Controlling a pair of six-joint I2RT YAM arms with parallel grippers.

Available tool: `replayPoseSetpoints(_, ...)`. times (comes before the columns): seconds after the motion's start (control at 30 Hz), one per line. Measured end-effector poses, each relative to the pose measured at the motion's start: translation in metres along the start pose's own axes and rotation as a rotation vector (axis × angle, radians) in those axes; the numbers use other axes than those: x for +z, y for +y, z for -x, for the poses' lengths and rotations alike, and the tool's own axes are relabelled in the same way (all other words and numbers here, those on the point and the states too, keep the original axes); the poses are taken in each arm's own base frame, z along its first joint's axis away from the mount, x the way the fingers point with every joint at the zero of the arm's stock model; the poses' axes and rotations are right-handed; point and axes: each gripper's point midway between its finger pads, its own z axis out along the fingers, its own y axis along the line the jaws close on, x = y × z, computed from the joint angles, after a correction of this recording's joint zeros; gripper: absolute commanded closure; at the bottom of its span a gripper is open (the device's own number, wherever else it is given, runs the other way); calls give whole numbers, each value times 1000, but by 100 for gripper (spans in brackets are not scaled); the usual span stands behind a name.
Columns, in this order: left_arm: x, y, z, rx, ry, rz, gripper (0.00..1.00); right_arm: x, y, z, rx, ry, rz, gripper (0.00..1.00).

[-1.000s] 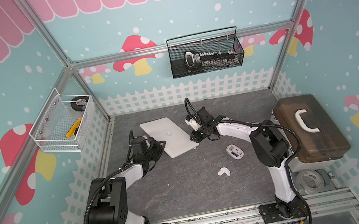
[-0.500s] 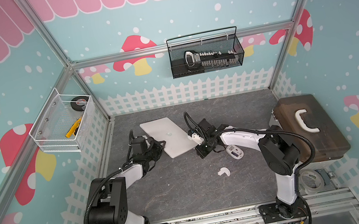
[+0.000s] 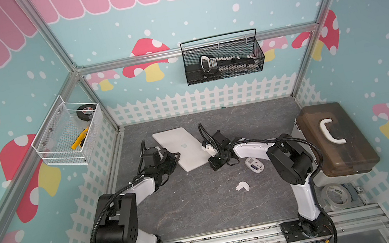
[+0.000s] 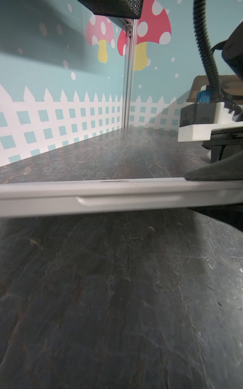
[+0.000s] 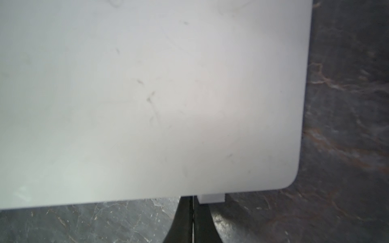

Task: Insert the wireless mouse receiver into the laptop
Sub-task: Insert the USB plug into the USB port, then place the laptop at the center of the board.

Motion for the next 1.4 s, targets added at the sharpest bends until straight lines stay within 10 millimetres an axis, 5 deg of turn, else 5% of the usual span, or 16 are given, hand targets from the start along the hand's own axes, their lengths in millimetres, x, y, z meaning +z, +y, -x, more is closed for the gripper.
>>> replayPoseSetpoints(0.23, 1, -3, 1, 7, -9, 6, 100, 0, -12, 3, 23, -1, -9, 100)
replayPoseSetpoints(0.5, 4, -6, -3, 16, -14, 22, 93, -5, -17, 3, 37, -22, -12, 67)
replayPoseSetpoints(0.73, 12, -7, -15, 34, -2, 29, 88, -39, -20, -33, 73, -20, -45, 57)
replayPoseSetpoints(0.87, 19, -5, -19, 53, -16, 47, 82, -68, -19, -32, 82, -76, -65, 55)
replayPoseSetpoints(1.13, 39, 47, -47, 101, 13, 226, 57, -102, -47, -19, 167, -175, -169, 49)
replayPoseSetpoints(1.3, 42, 44, -47, 127, -11, 210, 44, -113, -62, -19, 194, -201, -219, 42)
replayPoseSetpoints(1.33, 43, 42, -47, 133, -15, 206, 37, -115, -63, -20, 197, -206, -226, 38)
replayPoseSetpoints(1.37, 43, 40, -47, 141, -16, 199, 6, -118, -64, -21, 200, -210, -236, 34)
replayPoseSetpoints(1.4, 44, 36, -47, 149, -19, 185, 1, -120, -66, -22, 203, -211, -247, 31)
